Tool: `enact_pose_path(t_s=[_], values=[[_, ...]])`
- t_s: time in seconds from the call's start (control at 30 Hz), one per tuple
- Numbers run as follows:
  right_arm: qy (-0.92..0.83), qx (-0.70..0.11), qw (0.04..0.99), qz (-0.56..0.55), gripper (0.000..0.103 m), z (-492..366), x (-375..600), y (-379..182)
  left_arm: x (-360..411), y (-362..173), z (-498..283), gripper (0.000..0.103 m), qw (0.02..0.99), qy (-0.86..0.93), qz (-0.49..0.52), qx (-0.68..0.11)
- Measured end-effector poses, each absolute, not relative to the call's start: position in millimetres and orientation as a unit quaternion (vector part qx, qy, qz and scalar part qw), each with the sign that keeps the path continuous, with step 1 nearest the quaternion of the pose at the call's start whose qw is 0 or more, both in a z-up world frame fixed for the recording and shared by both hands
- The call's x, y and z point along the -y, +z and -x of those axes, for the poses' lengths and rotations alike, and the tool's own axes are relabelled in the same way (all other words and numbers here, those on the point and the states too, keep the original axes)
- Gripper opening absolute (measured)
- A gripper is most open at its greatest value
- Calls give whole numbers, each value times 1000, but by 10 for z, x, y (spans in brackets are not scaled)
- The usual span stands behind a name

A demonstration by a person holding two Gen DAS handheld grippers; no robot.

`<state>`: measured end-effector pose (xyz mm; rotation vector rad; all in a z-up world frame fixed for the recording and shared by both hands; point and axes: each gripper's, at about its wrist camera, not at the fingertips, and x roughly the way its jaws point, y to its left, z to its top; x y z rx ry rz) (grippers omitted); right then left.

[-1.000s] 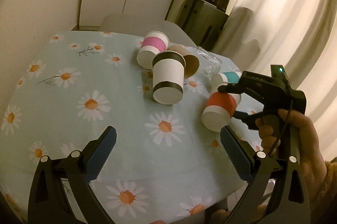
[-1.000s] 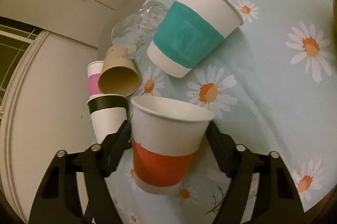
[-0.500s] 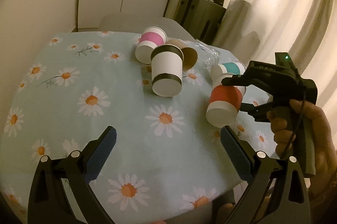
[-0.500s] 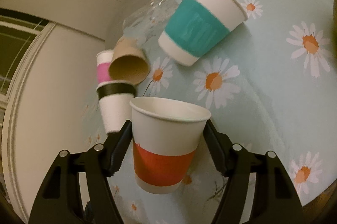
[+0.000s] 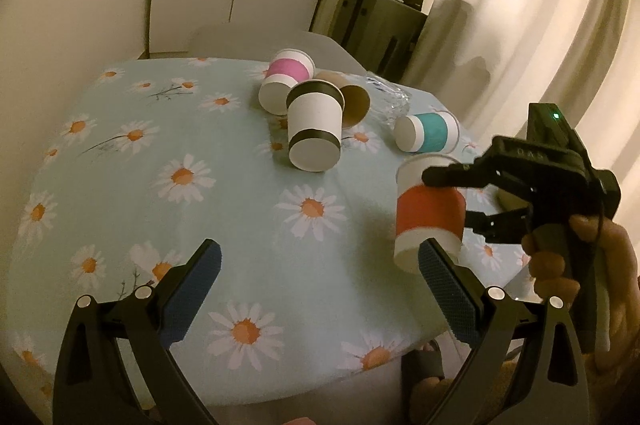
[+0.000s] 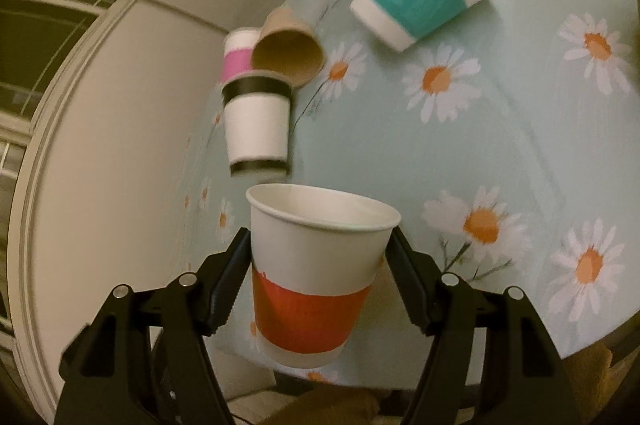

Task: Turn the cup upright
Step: 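Lift the red-banded cup with the right gripper and rotate it upright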

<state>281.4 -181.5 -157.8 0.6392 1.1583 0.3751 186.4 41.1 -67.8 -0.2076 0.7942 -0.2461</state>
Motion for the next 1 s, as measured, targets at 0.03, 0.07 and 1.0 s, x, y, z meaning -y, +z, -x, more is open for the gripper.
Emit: enact_pose_path(t_s=[0.03, 0.07, 1.0], values=[[180, -538, 771, -290, 68, -2796, 1784, -1576, -416, -673, -1850, 96, 910, -119, 101, -385], [190, -542, 769, -283, 68, -2777, 1749, -1572, -429, -669, -1835, 96, 909, -117, 103, -385], [277, -597, 741, -131, 77, -2706, 983, -1752, -490, -804, -1675, 96, 885, -122, 86, -441]])
